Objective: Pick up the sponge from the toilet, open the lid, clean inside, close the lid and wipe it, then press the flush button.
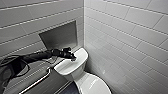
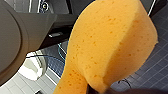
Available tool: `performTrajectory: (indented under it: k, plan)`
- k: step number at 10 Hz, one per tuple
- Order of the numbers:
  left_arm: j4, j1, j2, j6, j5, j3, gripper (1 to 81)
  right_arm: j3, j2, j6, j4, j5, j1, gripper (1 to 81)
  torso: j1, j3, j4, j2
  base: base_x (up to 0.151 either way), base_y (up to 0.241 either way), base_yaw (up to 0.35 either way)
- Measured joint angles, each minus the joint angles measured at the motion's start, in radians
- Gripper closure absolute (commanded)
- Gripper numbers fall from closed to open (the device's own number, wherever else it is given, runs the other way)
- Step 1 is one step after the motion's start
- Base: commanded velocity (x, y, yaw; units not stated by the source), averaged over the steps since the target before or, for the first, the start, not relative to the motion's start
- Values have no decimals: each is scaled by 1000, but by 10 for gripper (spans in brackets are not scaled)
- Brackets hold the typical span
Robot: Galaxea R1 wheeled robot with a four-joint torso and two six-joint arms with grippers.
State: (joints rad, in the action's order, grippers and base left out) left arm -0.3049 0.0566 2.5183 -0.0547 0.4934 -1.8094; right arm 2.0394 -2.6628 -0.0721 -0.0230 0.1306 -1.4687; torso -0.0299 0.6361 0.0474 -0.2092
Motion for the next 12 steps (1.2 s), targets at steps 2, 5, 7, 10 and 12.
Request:
performTrajectory:
  k: [2, 5, 7, 10, 12]
  plan:
    - [3, 2, -91, -5, 5, 164, 811, 1, 0, 0, 0, 0, 1, 811, 0, 0, 0, 0, 0, 0, 0]
    - [31, 91, -229, -15, 8, 328, 811, 3, -4, 0, 0, 0, 1, 811, 0, -5, 0, 0, 0, 0, 0]
    - [75, 257, -296, -21, 13, 387, 811, 5, -6, 0, 1, -3, -1, 811, -1, -50, 0, 0, 0, 0, 0]
    - [176, 581, -369, -22, -62, 441, 811, 43, -15, 0, 2, -6, -20, 811, 0, -143, 0, 0, 0, 0, 0]
    - [250, 781, -381, -22, -142, 446, 811, 55, -36, 0, 5, -9, -29, 811, 2, -165, 0, -2, 0, 0, 0]
